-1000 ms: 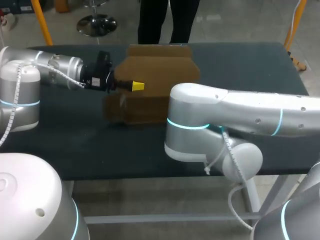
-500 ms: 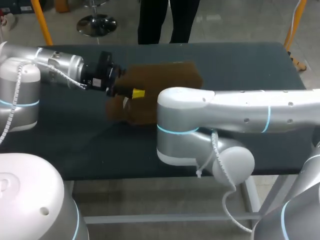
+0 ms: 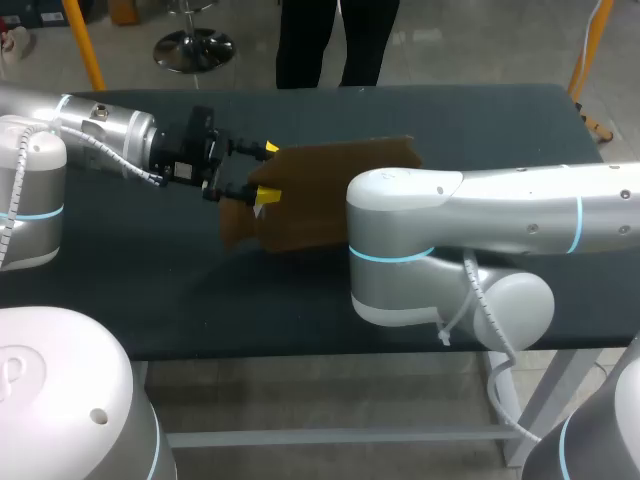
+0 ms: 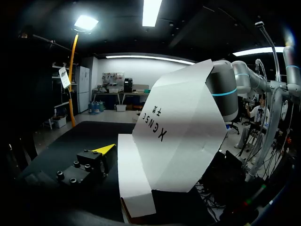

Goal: Assemble the packaging by folding the flat box into shape, placing the metal phone stand inside, and closing the box properly

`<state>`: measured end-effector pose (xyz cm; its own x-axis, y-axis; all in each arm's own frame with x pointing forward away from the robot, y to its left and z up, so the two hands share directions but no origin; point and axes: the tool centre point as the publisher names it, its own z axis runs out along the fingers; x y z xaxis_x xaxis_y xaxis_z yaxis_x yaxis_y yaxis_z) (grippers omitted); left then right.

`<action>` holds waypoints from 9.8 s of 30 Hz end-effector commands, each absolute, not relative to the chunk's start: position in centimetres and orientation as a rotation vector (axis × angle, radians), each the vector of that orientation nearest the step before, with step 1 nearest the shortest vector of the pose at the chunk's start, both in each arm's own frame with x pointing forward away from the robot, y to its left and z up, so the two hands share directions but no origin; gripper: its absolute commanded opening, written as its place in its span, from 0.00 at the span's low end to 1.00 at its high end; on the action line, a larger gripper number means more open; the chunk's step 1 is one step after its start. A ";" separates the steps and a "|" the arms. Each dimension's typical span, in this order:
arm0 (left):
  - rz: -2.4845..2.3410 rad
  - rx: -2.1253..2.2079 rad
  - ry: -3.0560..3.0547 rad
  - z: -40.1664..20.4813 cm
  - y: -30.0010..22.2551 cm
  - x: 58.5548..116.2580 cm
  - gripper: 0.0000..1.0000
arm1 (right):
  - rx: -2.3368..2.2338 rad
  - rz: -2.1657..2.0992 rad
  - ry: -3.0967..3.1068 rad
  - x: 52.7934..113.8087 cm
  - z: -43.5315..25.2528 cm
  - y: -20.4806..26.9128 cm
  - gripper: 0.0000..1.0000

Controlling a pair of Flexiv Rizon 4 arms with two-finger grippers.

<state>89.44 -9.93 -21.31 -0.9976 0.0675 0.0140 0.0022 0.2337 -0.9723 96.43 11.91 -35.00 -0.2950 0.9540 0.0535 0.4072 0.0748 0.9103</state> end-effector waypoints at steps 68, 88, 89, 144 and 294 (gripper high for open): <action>1.598 -0.160 -2.765 -21.8 -4.5 89.6 1.00 | 1.543 0.999 2.702 98.7 -32.8 8.7 0.00; 1.433 -0.069 -2.853 -22.5 -3.7 90.2 1.00 | 1.747 0.586 2.653 98.0 -33.0 7.0 0.00; 1.433 -0.069 -2.853 -22.5 -3.7 90.2 1.00 | 1.747 0.586 2.653 98.0 -33.0 7.0 0.00; 1.189 -0.178 -3.061 -26.3 -1.0 91.1 1.00 | 2.341 -0.216 2.496 91.3 -36.6 7.1 0.00; 1.189 -0.178 -3.061 -26.3 -1.0 91.1 1.00 | 2.125 -0.326 1.877 90.4 -42.2 6.5 0.00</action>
